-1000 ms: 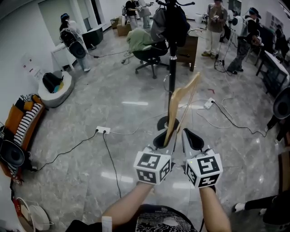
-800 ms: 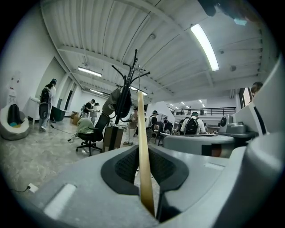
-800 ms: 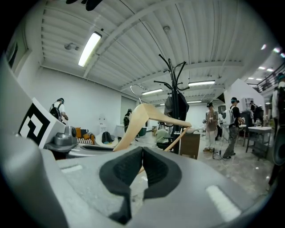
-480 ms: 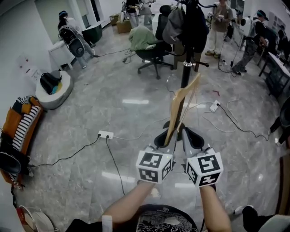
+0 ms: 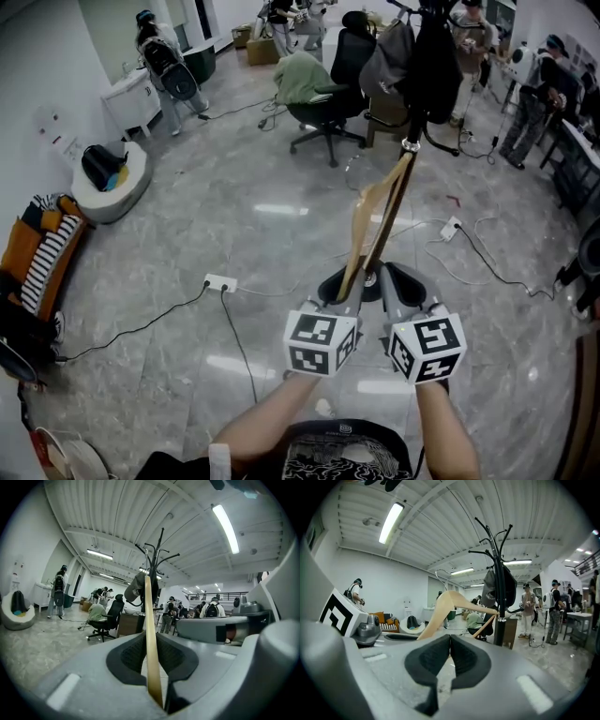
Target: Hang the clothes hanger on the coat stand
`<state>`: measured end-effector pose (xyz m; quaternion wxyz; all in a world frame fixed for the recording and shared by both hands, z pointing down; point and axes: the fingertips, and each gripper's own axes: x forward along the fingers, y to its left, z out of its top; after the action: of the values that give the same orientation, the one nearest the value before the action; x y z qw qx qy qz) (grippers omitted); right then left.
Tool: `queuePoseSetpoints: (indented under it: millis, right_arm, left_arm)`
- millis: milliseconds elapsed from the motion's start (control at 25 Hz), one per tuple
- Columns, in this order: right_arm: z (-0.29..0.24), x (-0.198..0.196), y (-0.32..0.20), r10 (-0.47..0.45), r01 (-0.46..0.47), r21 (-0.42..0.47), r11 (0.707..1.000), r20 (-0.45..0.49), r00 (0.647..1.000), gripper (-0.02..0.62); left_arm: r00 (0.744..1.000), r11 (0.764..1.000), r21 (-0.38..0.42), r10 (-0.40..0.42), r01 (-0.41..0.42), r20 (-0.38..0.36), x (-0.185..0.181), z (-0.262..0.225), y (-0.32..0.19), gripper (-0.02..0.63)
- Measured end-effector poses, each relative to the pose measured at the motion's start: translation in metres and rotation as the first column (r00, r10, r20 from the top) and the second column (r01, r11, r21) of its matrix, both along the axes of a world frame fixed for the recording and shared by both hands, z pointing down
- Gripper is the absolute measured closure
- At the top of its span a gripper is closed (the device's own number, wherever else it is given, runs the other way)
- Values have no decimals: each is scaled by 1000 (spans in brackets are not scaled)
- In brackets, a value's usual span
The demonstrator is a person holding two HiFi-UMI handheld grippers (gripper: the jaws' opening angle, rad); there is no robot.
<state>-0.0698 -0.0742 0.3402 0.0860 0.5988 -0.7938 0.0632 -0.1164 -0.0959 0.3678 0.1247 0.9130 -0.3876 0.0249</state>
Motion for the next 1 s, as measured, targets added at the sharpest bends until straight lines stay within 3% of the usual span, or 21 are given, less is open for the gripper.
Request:
queuePoseSetpoints:
  millis: [440, 1000]
  right_arm:
    - [-1, 14, -47, -38, 38, 17, 999, 24, 999, 594]
    - [-3, 87, -124, -104, 103, 41, 994, 22, 994, 594]
  left_arm:
    - [997, 998, -15, -52, 53, 52, 8, 17, -48, 554]
    - [988, 992, -27, -123, 126, 91, 78, 30, -120, 554]
